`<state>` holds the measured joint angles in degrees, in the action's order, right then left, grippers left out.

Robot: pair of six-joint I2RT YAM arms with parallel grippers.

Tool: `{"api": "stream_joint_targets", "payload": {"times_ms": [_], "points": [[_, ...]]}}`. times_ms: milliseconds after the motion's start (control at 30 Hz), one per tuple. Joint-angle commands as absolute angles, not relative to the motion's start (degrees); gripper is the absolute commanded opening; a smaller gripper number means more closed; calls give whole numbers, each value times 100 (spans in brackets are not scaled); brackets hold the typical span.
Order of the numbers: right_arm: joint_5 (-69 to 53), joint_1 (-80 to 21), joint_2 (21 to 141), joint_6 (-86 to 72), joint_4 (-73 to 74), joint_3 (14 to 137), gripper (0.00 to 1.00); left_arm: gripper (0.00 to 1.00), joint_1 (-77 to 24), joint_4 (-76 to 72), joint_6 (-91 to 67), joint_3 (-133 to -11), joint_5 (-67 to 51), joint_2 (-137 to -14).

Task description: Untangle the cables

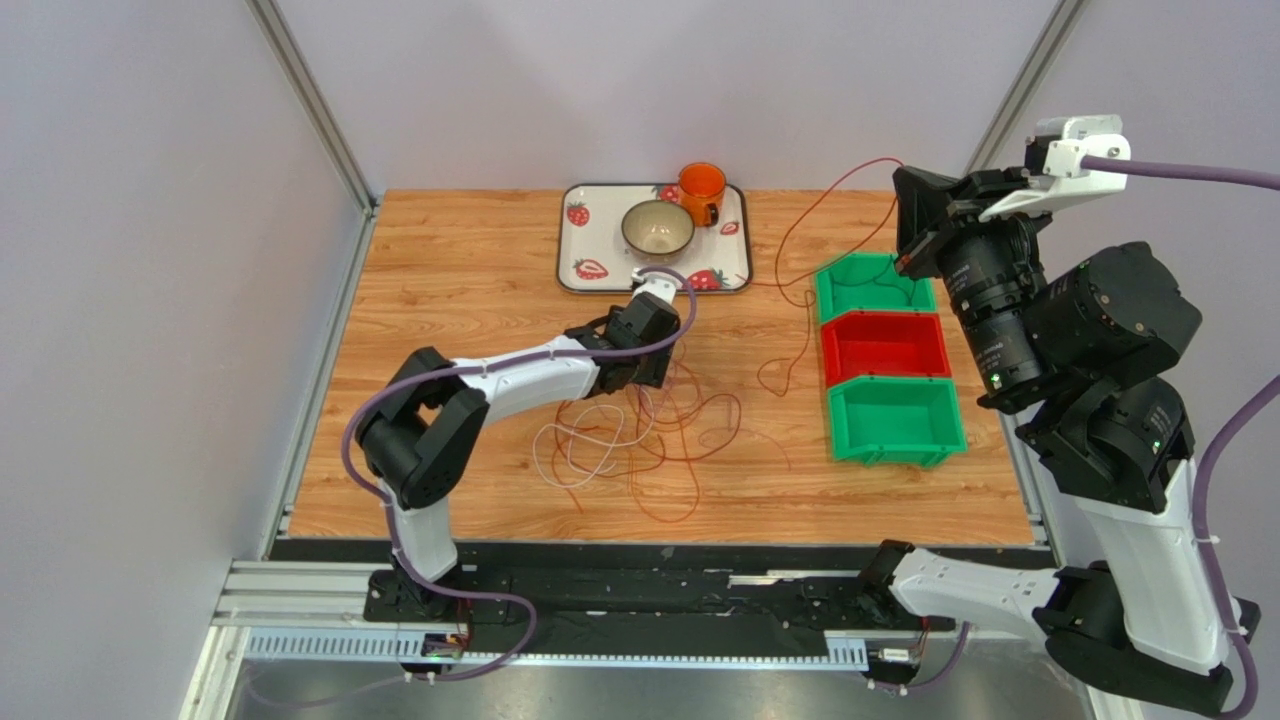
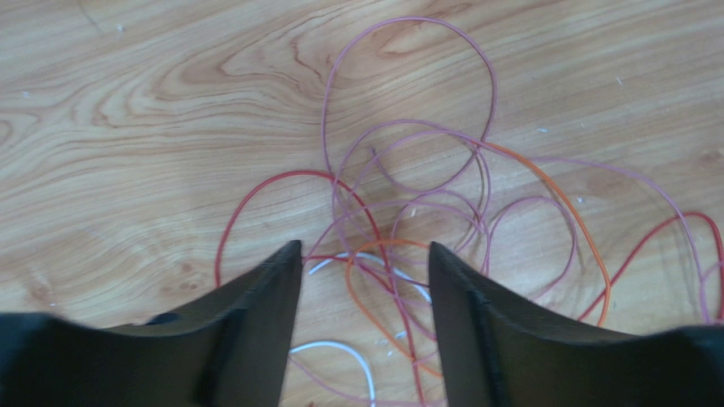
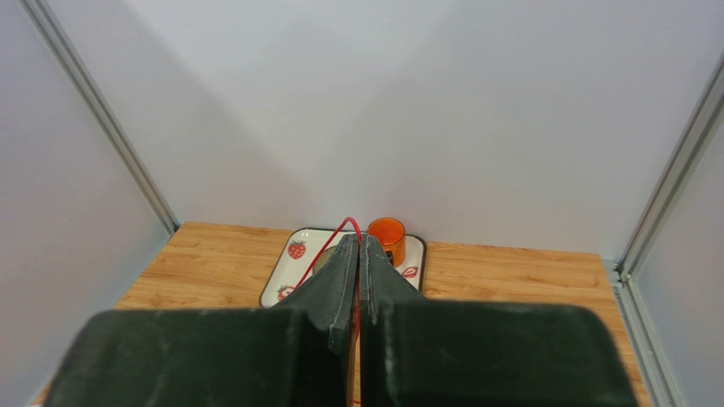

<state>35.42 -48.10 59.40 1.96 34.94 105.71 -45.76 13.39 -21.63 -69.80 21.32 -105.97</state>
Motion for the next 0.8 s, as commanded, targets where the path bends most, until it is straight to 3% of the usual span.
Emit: {"api": "stream_joint_targets", "payload": {"times_ms": [0,267,533,767], "points": [[4339,-4825,5932,544,3288,10398,0,71,-4605,1529,-2205,-6751,1934,-9740],[5352,-4808,6283,1037,3094,10309,0,93,-4605,1888,-2725,-5696,1292,-7113],[5546,-4588,6521,1353,2883,10433,0,94,-4605,5014,-2812,-6521,800,-5312],[5388,-3973,6688,1485,2690,10600,0,95,-4605,5933,-2848,-6311,1274,-3755]]}}
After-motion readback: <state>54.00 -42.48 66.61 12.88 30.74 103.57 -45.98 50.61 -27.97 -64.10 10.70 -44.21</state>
